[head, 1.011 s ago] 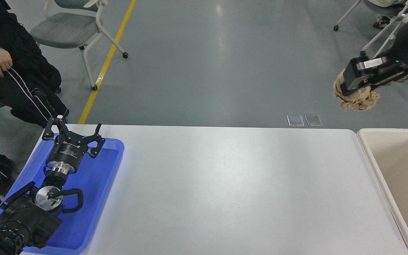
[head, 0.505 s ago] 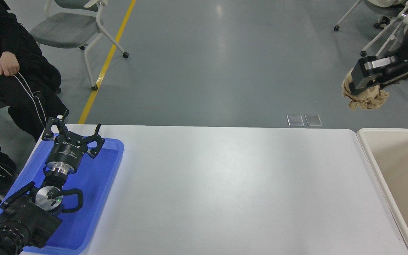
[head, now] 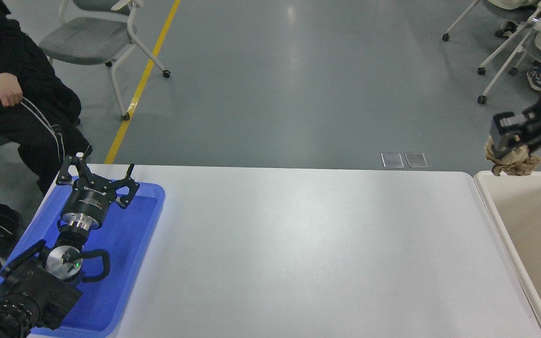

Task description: Pick up paper ball place in dustbin

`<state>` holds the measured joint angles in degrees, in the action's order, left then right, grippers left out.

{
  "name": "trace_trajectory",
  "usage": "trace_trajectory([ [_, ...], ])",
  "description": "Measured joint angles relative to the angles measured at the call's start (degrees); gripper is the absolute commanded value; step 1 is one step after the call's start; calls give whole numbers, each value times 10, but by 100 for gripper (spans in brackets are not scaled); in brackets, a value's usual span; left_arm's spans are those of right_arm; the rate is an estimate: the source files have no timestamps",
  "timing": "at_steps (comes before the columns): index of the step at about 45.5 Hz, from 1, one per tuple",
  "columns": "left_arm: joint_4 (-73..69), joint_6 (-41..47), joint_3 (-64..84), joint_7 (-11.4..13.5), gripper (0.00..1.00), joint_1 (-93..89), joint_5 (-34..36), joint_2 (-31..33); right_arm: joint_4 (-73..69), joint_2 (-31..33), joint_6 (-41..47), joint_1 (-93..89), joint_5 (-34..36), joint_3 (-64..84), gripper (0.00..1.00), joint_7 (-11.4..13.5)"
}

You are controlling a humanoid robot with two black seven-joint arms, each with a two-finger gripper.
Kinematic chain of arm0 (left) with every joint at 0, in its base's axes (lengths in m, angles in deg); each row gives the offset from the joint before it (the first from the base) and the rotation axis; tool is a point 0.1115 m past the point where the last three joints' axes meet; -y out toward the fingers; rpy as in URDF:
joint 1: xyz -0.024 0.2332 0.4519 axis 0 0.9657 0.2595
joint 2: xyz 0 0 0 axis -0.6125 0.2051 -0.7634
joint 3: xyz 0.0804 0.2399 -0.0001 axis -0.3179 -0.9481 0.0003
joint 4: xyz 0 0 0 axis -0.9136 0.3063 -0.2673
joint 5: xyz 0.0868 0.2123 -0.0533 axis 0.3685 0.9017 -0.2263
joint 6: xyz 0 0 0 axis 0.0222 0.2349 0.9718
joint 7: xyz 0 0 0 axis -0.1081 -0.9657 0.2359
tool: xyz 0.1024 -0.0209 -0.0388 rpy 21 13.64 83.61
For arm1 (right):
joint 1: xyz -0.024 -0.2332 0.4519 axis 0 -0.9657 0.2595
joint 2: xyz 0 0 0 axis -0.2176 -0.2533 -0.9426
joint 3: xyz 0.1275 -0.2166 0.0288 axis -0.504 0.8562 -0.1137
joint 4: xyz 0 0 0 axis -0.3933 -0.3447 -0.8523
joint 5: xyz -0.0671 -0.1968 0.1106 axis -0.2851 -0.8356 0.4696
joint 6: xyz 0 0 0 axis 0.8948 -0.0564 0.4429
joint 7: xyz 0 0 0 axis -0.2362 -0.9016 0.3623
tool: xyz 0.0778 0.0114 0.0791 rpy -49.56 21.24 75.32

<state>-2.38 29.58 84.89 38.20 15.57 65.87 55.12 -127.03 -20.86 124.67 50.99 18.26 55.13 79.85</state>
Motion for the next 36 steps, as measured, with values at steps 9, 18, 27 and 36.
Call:
trace_trajectory([
  [9,0,0,0,0,100,0,0,0,163,15,-44,-190,-3,-46,0,-2],
  [18,0,0,0,0,100,0,0,0,373,13,-67,-407,-4,-165,0,-4],
  [27,0,0,0,0,100,0,0,0,533,-16,-83,-567,-3,-277,0,-5],
  [36,0,0,0,1,100,0,0,-1,611,-32,-137,-683,-3,-360,0,-5],
])
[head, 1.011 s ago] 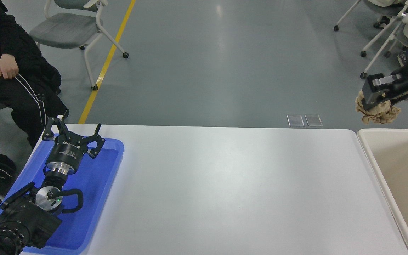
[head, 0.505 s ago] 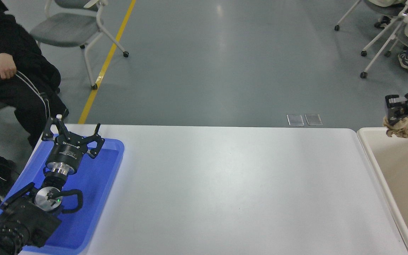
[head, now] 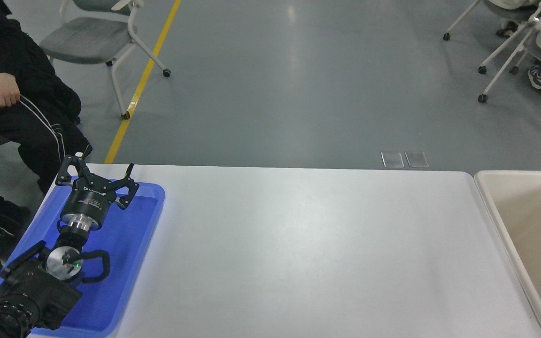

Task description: Pick up paper ball place in dustbin

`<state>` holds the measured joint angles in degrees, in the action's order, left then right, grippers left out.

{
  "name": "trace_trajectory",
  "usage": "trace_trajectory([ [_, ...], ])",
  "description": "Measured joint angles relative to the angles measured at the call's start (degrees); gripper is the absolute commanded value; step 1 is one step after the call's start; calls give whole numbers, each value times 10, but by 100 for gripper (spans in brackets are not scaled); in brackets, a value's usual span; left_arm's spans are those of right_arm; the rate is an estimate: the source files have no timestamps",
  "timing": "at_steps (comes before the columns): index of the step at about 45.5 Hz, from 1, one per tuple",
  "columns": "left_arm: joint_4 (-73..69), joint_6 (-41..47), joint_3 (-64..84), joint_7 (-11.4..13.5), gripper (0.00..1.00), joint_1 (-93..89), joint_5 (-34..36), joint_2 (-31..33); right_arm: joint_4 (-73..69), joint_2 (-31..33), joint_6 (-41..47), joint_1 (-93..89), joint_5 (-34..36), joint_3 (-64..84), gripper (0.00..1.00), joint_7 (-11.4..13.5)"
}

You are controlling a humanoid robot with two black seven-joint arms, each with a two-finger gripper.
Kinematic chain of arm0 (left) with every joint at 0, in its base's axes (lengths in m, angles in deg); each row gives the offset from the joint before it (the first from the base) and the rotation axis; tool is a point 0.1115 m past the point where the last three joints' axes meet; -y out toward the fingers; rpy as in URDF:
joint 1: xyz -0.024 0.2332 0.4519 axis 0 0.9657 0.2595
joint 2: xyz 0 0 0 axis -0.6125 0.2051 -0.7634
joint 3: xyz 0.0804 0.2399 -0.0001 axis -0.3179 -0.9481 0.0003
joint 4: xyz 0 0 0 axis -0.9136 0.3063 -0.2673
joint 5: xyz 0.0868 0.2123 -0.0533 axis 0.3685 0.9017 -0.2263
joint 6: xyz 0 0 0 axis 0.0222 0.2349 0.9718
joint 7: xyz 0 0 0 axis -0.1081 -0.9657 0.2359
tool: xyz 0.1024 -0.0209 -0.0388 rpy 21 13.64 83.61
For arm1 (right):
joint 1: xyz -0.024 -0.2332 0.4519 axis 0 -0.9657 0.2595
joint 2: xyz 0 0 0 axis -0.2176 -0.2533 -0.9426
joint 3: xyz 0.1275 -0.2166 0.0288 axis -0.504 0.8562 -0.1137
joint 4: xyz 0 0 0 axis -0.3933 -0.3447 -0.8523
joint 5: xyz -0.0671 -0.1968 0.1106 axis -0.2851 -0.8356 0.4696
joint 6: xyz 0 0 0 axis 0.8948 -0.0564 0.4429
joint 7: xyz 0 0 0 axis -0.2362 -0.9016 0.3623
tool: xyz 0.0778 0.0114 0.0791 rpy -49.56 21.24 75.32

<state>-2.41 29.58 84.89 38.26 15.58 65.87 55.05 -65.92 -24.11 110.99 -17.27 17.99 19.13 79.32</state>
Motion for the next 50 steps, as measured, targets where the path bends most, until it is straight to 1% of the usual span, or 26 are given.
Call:
trace_trajectory([
  [8,0,0,0,0,100,0,0,0,28,-21,-79,-83,0,-57,0,0],
  [9,0,0,0,0,100,0,0,0,30,-24,-89,-93,0,-65,1,0],
  [10,0,0,0,0,100,0,0,0,33,-28,-102,-106,0,-77,7,0],
  [11,0,0,0,0,100,0,0,0,34,-29,-105,-109,1,-80,21,0],
  [13,0,0,0,0,100,0,0,0,37,-35,-121,-125,1,-95,41,0],
  [14,0,0,0,0,100,0,0,0,37,-36,-125,-128,0,-98,44,0],
  [22,0,0,0,0,100,0,0,0,45,-50,-201,-168,1,-132,44,-1],
  [29,0,0,0,0,100,0,0,0,46,-60,-231,-185,1,-145,44,-1],
  [31,0,0,0,0,100,0,0,0,46,-62,-236,-189,1,-147,46,-1],
  [32,0,0,0,0,100,0,0,0,47,-63,-238,-190,1,-148,51,-1],
  [33,0,0,0,0,100,0,0,0,47,-64,-240,-191,1,-149,62,-1],
  [35,0,0,0,0,100,0,0,0,47,-66,-244,-193,1,-150,89,-1],
  [36,0,0,0,0,100,0,0,0,47,-67,-245,-194,1,-151,99,-1],
  [50,0,0,0,0,100,0,0,0,48,-71,-256,-202,1,-155,100,-1],
])
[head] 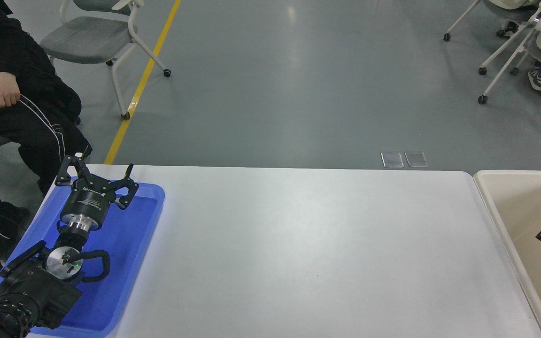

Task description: Pick up paper ball place in dustbin

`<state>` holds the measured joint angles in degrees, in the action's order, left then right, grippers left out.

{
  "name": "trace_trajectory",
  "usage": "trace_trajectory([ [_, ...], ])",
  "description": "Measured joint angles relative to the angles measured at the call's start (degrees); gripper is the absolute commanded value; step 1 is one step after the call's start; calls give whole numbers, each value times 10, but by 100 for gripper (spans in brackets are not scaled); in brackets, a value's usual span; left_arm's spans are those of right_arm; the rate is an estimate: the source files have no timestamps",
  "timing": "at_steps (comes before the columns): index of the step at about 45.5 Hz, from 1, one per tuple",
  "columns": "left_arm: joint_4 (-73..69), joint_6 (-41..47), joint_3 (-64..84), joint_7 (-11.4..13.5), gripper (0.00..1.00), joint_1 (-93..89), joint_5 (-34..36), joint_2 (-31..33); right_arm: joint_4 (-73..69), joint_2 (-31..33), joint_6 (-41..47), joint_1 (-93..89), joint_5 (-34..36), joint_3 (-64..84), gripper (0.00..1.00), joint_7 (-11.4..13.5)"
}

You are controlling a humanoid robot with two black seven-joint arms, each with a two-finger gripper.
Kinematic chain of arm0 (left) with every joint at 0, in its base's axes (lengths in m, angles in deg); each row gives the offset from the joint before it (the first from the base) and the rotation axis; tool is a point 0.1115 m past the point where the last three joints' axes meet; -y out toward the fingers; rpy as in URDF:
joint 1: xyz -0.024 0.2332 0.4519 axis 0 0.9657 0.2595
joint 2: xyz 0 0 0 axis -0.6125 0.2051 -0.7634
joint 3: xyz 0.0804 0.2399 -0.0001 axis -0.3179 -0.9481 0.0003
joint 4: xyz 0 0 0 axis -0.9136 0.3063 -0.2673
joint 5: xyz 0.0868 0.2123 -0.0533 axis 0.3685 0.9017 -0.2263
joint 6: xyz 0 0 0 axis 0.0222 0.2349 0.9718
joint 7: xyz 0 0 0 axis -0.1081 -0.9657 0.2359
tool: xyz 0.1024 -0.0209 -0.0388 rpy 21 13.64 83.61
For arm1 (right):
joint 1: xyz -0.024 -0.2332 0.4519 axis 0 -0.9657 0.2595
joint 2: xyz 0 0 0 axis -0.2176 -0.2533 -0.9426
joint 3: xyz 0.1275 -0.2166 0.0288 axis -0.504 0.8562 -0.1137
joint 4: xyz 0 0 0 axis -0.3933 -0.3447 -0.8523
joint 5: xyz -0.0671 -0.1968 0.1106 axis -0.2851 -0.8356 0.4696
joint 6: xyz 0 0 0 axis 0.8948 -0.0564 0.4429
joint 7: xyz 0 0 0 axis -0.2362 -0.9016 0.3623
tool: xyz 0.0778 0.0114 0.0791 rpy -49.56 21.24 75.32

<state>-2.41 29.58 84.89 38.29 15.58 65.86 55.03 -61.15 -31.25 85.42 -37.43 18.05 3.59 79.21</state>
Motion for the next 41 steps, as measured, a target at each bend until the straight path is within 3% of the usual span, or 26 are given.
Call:
trace_trajectory([
  [22,0,0,0,0,100,0,0,0,-4,-3,-8,4,1,-5,100,0],
  [41,0,0,0,0,100,0,0,0,-67,-3,-10,43,25,-110,100,-18],
])
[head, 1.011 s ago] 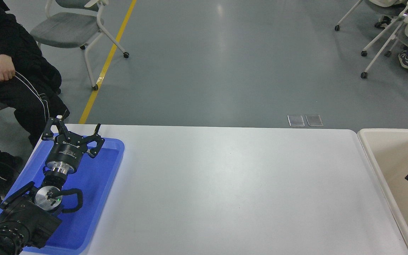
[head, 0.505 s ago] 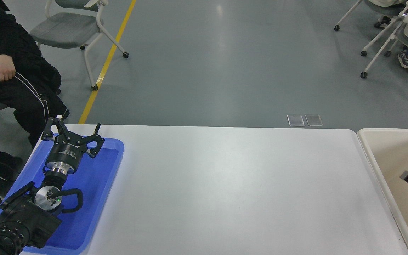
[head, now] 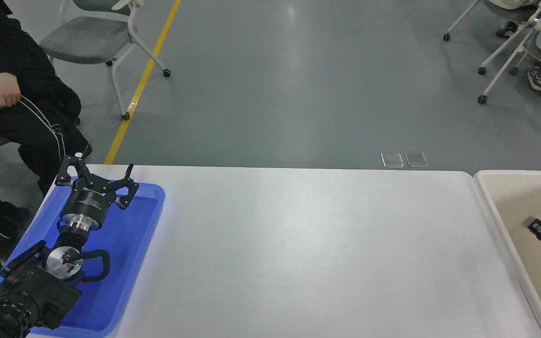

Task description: Pick up paper ball place in dustbin

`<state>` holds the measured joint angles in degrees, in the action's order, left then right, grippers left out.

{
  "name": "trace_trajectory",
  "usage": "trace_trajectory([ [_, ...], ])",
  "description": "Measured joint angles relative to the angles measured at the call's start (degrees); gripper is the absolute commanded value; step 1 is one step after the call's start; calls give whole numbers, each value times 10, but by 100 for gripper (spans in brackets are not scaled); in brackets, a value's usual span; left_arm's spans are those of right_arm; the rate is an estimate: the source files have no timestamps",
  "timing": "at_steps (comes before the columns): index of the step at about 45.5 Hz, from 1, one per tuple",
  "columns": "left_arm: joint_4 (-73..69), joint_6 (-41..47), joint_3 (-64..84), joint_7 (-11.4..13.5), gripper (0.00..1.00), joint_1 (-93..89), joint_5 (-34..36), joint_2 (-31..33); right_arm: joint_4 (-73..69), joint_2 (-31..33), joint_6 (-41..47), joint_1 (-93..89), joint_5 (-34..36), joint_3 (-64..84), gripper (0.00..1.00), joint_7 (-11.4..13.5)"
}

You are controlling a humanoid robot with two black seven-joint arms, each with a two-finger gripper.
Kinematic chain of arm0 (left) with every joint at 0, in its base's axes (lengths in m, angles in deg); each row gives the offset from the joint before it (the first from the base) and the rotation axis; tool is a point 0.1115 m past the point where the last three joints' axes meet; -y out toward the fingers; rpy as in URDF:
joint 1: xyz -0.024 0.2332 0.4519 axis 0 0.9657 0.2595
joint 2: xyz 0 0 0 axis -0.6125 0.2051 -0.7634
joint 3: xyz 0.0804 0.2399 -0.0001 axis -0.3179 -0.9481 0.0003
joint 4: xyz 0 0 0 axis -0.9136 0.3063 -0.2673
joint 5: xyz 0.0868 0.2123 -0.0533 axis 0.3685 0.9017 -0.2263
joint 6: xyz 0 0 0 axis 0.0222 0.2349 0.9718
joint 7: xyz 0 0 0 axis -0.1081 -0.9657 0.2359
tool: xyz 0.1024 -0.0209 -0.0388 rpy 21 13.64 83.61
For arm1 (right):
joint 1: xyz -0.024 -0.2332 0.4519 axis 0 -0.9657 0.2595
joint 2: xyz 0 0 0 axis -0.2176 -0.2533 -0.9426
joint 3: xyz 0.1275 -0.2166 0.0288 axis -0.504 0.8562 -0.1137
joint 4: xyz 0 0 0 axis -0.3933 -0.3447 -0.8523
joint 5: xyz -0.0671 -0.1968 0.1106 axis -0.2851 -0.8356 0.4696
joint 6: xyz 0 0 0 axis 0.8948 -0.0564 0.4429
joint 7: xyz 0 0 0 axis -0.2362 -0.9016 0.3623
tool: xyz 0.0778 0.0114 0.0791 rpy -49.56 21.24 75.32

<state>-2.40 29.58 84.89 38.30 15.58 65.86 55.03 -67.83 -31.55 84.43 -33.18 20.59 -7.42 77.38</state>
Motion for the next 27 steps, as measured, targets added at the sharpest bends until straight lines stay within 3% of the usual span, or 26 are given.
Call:
trace_trajectory([
  [13,0,0,0,0,100,0,0,0,-108,-6,1,24,25,-191,100,-7],
  [27,0,0,0,0,100,0,0,0,-157,-44,0,25,135,-351,100,-16],
])
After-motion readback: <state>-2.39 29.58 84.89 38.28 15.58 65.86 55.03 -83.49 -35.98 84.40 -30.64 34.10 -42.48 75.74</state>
